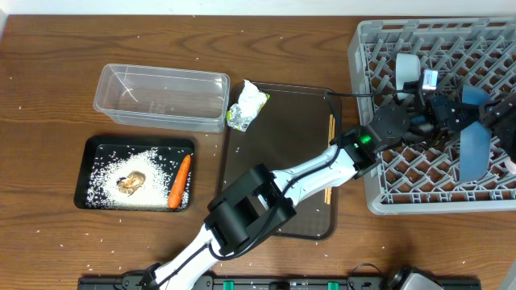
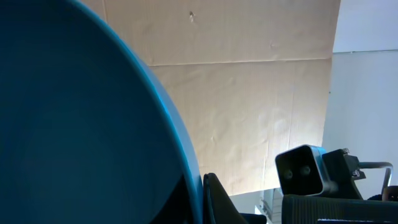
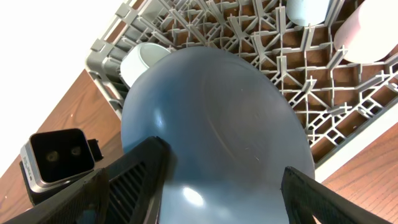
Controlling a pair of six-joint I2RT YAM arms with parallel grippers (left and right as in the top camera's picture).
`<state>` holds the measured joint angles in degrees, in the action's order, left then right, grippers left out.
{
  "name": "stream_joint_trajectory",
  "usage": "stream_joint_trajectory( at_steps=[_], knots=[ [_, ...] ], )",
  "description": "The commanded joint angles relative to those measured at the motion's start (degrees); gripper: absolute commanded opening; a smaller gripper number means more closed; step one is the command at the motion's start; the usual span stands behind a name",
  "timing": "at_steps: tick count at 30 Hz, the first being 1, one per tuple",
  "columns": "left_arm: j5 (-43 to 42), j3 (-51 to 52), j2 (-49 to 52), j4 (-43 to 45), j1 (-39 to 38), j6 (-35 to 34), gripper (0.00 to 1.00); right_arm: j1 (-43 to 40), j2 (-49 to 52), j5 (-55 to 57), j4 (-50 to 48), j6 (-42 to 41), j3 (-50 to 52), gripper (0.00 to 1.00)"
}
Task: Sort waste into correct bins and load items into the dishwasher rack
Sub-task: 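Lower the blue plate upright into the rack slots and release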
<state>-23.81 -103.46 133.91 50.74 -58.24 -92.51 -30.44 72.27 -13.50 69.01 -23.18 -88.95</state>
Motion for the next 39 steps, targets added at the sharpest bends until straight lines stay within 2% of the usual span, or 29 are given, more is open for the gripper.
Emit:
stream_joint_trajectory(
  at_steps=[1, 6, 8, 10, 11, 12, 15, 18, 20, 30, 33, 39],
  knots=[
    [-0.61, -1.40, 1.66, 0.55, -0.17, 0.72, 0.06, -0.79, 0.11, -0.04, -0.02, 0.96, -0.28, 0.82],
    [-1.27, -1.40, 2.62, 0.74, -0.07, -0.37, 0.07, -0.79, 0.11, -0.04, -0.26, 0.96, -0.28, 0.81],
    [-1.22, -1.40, 2.62, 0.83, 0.22, -0.39, 0.22, -0.79, 0.11, -0.04, -0.26, 0.96, -0.28, 0.82],
    [-1.29, -1.40, 2.60, 1.18, 0.66, -0.37, 0.45, -0.79, 0.11, -0.07, -0.35, 0.96, -0.28, 0.82],
    [-1.49, -1.40, 2.60, 1.18, 0.94, -0.35, 0.52, -0.79, 0.11, -0.07, -0.57, 0.94, -0.28, 0.82],
    [-1.88, -1.40, 2.60, 1.18, 1.25, -0.35, 0.54, -0.79, 0.11, -0.11, -0.96, 0.94, -0.28, 0.81],
    [-3.52, -1.40, 2.60, 1.20, 2.36, -0.31, 0.71, -0.79, 0.04, -0.55, -1.57, 0.90, -0.28, 0.82],
    [-6.12, -1.40, 2.60, 2.16, 4.15, 2.16, 0.81, -0.79, 0.04, -1.88, -1.90, 0.94, -0.28, 0.82],
    [-7.80, -1.40, 2.60, 3.98, 5.49, 4.04, 1.00, -0.79, 0.04, -2.23, -2.03, 0.92, -0.28, 0.82],
    [-15.93, -1.42, 0.13, 5.84, 11.91, 10.40, 0.98, -0.79, 0.04, -2.62, -2.64, 0.96, -0.28, 0.82],
    [-16.92, -1.40, 0.13, 2.38, 12.48, 10.45, 0.98, -0.79, 0.04, -2.60, -2.82, 0.96, -0.28, 0.82],
    [-17.81, -1.40, 0.13, -3.63, 10.69, 15.69, 0.98, -0.79, 0.04, -2.60, -2.78, 0.96, -0.28, 0.82]
  ],
)
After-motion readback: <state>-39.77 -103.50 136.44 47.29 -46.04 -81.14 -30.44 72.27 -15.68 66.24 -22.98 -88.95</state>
